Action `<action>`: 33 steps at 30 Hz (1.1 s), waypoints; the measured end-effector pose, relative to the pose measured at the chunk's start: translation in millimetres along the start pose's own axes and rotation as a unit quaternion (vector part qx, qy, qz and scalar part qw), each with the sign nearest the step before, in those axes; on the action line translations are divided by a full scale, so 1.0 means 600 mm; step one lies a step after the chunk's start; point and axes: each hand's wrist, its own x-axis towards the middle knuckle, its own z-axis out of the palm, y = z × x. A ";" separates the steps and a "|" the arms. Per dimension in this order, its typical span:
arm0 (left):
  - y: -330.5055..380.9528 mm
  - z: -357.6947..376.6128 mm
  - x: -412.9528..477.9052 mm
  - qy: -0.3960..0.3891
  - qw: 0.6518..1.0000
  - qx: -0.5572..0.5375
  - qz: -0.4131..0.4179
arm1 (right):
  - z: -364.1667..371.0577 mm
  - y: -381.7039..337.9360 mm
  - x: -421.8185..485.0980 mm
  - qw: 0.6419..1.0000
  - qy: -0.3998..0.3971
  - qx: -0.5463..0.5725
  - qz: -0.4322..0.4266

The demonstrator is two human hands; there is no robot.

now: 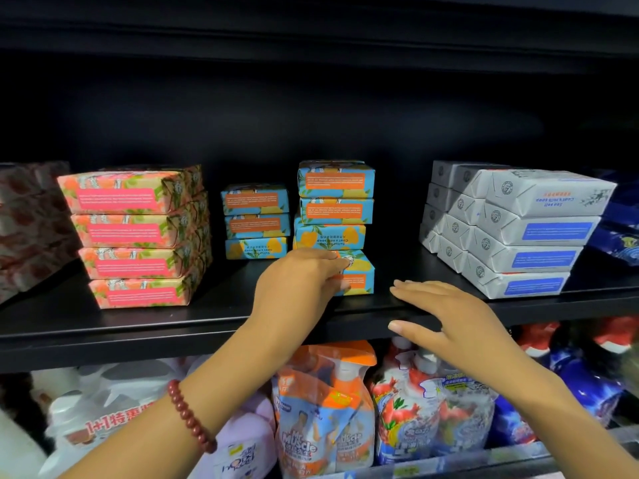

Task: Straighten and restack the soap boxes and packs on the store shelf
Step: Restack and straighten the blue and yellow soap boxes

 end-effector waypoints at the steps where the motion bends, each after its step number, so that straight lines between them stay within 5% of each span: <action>1: -0.001 0.001 0.001 0.001 1.000 -0.004 -0.001 | 0.000 0.000 0.000 1.000 0.001 0.001 -0.001; 6: -0.013 -0.007 -0.011 -0.004 1.000 -0.016 0.017 | -0.009 -0.001 -0.001 0.999 0.000 0.053 0.011; 10: -0.046 -0.036 -0.062 0.045 0.999 -0.003 -0.004 | -0.011 -0.024 0.010 0.965 0.179 0.185 0.037; 14: -0.082 -0.063 -0.110 0.056 0.998 0.002 -0.036 | -0.017 -0.090 0.057 0.943 0.265 0.195 -0.060; 20: -0.107 -0.088 -0.134 0.002 0.997 0.005 -0.075 | -0.013 -0.208 0.170 0.946 0.223 0.164 -0.167; 26: -0.112 -0.090 -0.133 -0.009 0.995 -0.017 -0.094 | 0.014 -0.252 0.282 0.992 0.069 -0.063 -0.086; 33: -0.113 -0.089 -0.134 -0.004 0.996 -0.013 -0.090 | 0.035 -0.255 0.299 0.984 0.115 -0.117 -0.072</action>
